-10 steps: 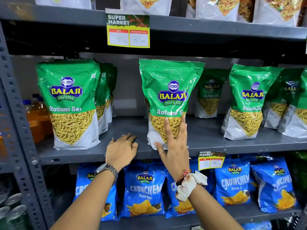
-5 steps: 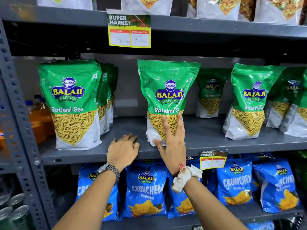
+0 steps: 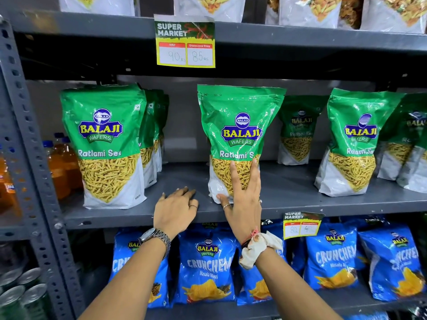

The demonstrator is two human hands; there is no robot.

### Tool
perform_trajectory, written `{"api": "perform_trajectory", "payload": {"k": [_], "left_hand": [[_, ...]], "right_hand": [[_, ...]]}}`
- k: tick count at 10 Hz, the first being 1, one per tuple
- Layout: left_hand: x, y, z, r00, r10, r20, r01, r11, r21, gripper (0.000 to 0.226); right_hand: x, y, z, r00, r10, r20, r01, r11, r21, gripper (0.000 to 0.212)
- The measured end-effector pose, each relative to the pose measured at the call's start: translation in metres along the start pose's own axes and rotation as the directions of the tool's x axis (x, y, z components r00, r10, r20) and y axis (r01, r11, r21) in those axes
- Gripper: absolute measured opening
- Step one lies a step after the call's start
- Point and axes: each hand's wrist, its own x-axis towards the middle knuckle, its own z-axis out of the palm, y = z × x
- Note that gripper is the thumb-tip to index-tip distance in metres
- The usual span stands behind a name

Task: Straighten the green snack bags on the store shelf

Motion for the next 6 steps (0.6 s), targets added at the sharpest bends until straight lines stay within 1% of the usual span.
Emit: {"api": "perform_trajectory", "payload": {"k": [5,6], "left_hand": [[-0.0033,0.0048,-0.0068,1.000,-0.012,0.024,0.012,1.000,-0.013,0.058],[-0.0018,0.0054,-0.0085,1.000,-0.014,0.001,0.014,1.000,-0.006,0.058]], "right_hand": [[0.0017,0.0014,-0.0006,1.000,0.013,0.002,-0.013,1.000,0.005,0.094],[0.0002,0.0001,-0.0018,1.000,-0.003,-0.010,0.003,0.999,0.052,0.086]]}}
